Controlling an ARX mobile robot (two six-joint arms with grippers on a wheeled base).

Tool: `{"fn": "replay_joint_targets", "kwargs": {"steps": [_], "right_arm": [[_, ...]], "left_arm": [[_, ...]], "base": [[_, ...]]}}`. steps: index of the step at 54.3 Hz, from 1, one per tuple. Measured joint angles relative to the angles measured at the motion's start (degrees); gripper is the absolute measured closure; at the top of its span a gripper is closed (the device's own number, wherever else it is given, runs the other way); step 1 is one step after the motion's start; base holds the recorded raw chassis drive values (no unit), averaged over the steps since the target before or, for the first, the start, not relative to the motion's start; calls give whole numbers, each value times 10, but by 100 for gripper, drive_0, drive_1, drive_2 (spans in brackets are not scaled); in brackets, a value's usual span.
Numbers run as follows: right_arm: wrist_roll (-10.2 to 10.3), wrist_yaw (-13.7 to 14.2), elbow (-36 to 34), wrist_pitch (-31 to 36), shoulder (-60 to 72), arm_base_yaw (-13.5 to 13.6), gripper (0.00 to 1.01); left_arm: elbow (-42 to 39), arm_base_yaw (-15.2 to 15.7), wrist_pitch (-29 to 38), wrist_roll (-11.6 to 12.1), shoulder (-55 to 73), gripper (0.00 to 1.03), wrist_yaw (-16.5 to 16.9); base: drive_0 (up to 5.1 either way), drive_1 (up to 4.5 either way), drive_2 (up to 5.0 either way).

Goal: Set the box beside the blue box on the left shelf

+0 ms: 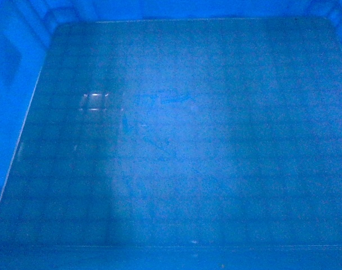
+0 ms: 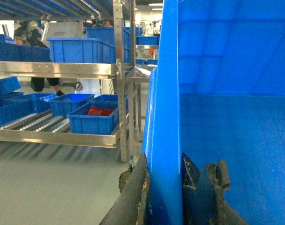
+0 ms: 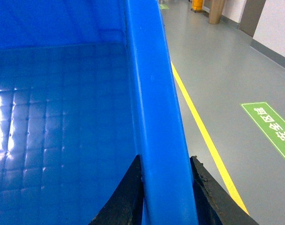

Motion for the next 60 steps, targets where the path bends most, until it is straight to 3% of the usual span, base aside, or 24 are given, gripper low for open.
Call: {"fn": "replay_joint_targets", "kwargs": {"steps": [60], "right_arm": [[0, 0, 0, -1, 0, 0, 81]], "left_arm": [[0, 0, -1, 0, 0, 90, 0]], "base": [[-4, 426, -434]]}}
